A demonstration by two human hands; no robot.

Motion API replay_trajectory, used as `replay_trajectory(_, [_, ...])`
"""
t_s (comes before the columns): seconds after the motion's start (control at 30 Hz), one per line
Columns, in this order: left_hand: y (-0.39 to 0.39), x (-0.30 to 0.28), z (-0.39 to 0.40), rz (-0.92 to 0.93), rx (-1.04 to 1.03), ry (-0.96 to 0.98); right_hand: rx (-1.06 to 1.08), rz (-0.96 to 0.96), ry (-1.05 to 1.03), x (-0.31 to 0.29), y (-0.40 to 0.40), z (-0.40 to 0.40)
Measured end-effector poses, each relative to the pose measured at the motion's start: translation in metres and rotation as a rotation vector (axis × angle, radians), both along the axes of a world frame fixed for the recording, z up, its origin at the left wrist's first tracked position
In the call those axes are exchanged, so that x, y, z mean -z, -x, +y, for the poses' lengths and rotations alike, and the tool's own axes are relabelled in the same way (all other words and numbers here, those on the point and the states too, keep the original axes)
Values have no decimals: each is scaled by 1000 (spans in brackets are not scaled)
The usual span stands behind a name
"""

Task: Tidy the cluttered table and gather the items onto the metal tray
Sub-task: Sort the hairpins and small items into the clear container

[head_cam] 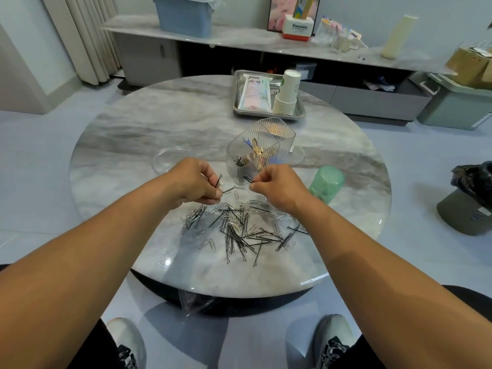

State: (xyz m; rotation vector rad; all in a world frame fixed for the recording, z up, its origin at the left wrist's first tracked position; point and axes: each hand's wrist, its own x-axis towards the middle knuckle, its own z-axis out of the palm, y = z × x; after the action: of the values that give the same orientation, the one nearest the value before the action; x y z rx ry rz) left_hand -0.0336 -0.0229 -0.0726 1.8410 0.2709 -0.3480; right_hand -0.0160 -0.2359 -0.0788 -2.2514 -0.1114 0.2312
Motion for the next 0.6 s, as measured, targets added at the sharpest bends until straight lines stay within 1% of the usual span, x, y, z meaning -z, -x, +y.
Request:
replay_trajectory(0.03, [1, -1, -1, 11, 6, 17, 3, 14, -72, -1, 1, 2])
replay_trajectory(0.1, [3, -2, -4, 36, 15, 66, -21, 85, -288, -5, 3, 6])
replay_trajectory(0.17, [5, -6, -6, 65, 22, 121, -95, 150, -399, -7, 6, 11])
replay_trajectory(0.23, [5, -8, -7, 92, 24, 168, -162, 217, -426, -6, 9, 15])
replay_trajectory(0.3, [6, -10, -6, 108, 28, 168, -168, 259, -448, -4, 11, 16])
replay_trajectory(0.33, [5, -10, -6, 111, 25, 148, -147, 243, -437, -4, 10, 15])
replay_trajectory(0.4, [4, -9, -4, 121, -1, 139, -87, 153, -345, -4, 7, 12])
replay_trajectory(0.47, [4, -8, -4, 151, -40, 248, -31, 114, -315, -6, 3, 10])
replay_trajectory(0.53, [5, -8, -8, 167, -73, 407, 28, 190, -393, -9, 2, 11])
replay_trajectory(0.6, [5, -6, -15, 141, -78, 489, 70, 270, -423, -11, 2, 14])
